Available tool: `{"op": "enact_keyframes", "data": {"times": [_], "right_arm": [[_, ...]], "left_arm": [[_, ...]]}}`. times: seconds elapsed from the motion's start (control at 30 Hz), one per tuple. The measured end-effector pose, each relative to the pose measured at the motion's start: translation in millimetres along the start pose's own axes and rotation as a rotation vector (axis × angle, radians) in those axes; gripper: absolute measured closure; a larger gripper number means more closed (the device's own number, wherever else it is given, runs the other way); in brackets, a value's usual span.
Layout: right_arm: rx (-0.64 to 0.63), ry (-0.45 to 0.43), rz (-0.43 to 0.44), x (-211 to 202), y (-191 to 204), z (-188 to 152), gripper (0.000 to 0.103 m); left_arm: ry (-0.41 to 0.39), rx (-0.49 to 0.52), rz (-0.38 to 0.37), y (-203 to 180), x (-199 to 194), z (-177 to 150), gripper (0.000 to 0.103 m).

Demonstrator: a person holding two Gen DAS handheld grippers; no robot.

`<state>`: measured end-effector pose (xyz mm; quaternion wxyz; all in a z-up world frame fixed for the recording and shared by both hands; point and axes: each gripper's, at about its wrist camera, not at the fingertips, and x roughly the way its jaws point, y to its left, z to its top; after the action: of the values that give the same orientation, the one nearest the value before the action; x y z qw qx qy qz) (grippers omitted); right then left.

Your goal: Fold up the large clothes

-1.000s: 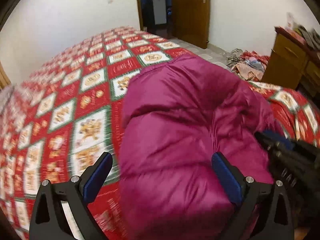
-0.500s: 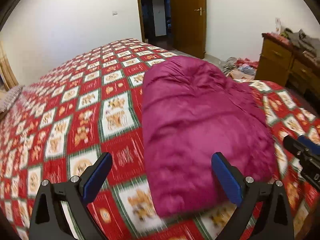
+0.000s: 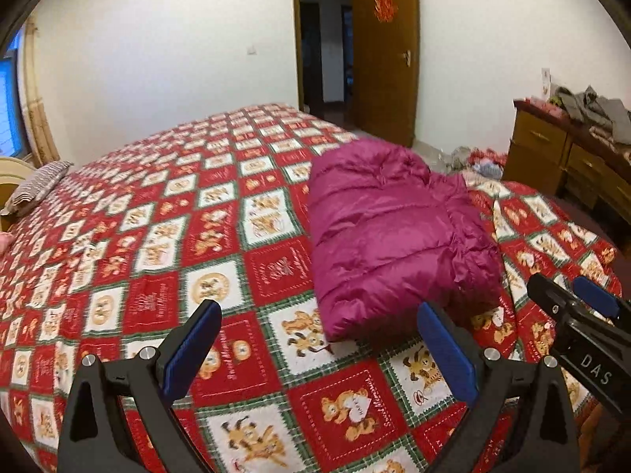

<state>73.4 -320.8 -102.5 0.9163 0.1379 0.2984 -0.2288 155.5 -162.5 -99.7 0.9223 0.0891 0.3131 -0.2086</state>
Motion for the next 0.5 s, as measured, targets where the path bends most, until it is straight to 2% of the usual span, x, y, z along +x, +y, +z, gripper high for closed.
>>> {"op": "enact_keyframes", "data": {"times": [0.23,0.5], "right_arm": [[0.010,-0.122,0.014,-39,9,5,0.027],[-0.030,-0.291,0.043,-92,20,19,0.018]], "left_arm": [[-0.130,0.008,0.064,6,-50,3,0.003],[-0.239,-0.016,0.088,8,-104,13,0.003]]}}
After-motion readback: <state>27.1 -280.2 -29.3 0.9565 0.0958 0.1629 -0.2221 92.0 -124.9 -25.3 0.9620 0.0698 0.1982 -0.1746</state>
